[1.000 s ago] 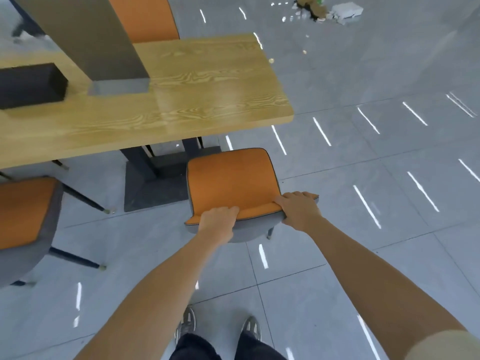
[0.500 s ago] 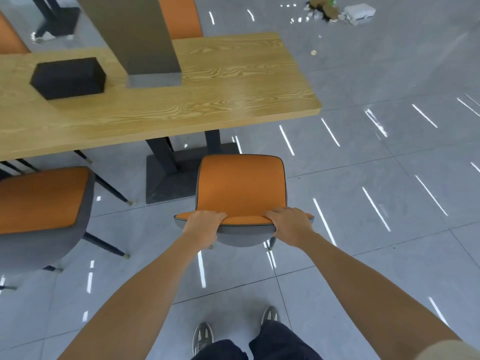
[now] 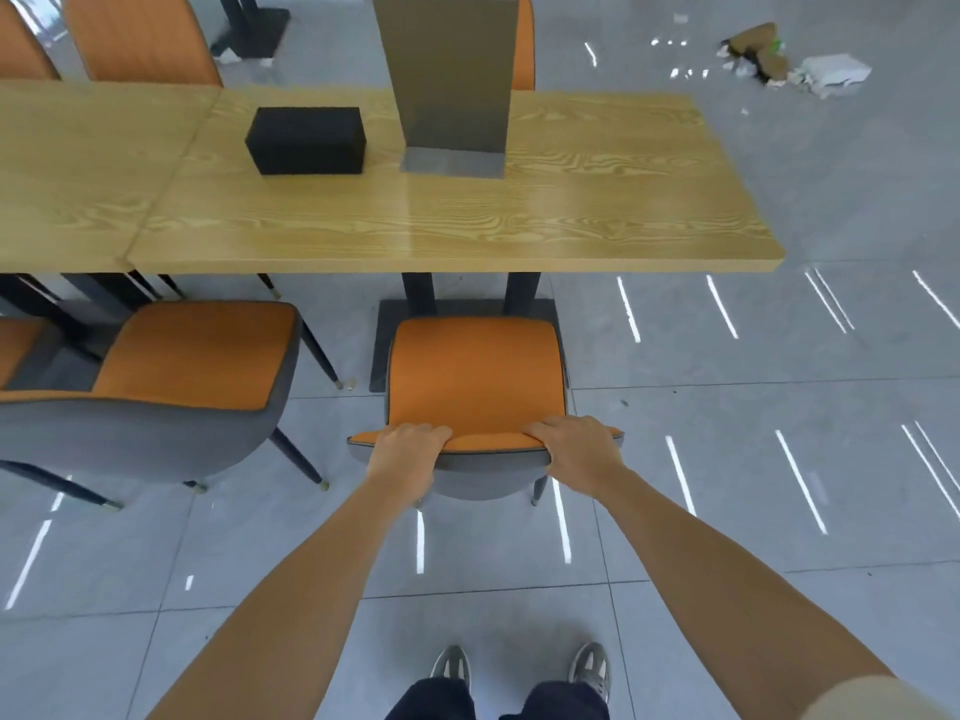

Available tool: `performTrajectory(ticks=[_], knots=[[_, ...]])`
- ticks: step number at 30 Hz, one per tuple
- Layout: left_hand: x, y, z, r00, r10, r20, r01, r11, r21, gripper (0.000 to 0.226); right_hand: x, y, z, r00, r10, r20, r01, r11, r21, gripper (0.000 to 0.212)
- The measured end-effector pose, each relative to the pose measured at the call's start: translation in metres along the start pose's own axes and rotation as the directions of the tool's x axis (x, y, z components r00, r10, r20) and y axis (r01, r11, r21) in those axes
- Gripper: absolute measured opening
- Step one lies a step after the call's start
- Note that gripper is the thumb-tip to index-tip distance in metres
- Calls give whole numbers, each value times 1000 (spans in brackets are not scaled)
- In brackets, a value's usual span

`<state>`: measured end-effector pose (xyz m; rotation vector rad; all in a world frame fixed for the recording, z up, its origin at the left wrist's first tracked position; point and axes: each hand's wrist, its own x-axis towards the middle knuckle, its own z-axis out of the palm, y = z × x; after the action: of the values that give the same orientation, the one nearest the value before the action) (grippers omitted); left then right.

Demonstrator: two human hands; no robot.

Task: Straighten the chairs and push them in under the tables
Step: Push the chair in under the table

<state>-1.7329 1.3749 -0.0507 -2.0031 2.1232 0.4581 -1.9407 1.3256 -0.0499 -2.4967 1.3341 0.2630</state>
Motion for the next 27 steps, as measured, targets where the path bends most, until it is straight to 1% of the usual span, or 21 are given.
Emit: performTrajectory(ticks=[2, 6, 9, 11, 13, 15, 17, 19, 22, 27], knots=[[7, -6, -3, 1000, -9, -10, 8, 1000, -19, 38, 11, -1, -5, 1000, 9, -5, -9, 999, -34, 43], [18, -18, -9, 1000, -11, 4, 11, 999, -34, 49, 24, -6, -12, 999, 9, 50, -4, 996, -93, 37], [15, -16, -11, 1000, -24, 15, 25, 999, -33, 56, 24, -8, -12, 997, 23, 74, -16, 995, -100, 39], [14, -13, -12, 999, -36, 36, 36, 999, -19, 56, 21, -9, -11, 996, 52, 75, -47, 996, -71, 49], [12, -11, -15, 995, -52, 82, 54, 998, -29, 58, 18, -9, -10, 994, 77, 72, -74, 996, -45, 67], [9, -3, -19, 989, -53, 138, 59, 998, -38, 67, 11, -9, -10, 991, 110, 70, -112, 994, 17, 83], [8, 13, -23, 985, -36, 167, 42, 998, -35, 73, 1, -1, -13, 985, 160, 64, -167, 977, 131, 88], [10, 35, -29, 985, -23, 169, 29, 999, -36, 74, -12, 14, -19, 977, 198, 79, -210, 956, 203, 87], [21, 77, -42, 993, -5, 118, 11, 999, -45, 69, -35, 54, -33, 968, 234, 94, -250, 942, 224, 83], [57, 161, -65, 999, 29, 24, -29, 999, -27, 62, -81, 145, -65, 957, 291, 23, -289, 934, 211, 81]])
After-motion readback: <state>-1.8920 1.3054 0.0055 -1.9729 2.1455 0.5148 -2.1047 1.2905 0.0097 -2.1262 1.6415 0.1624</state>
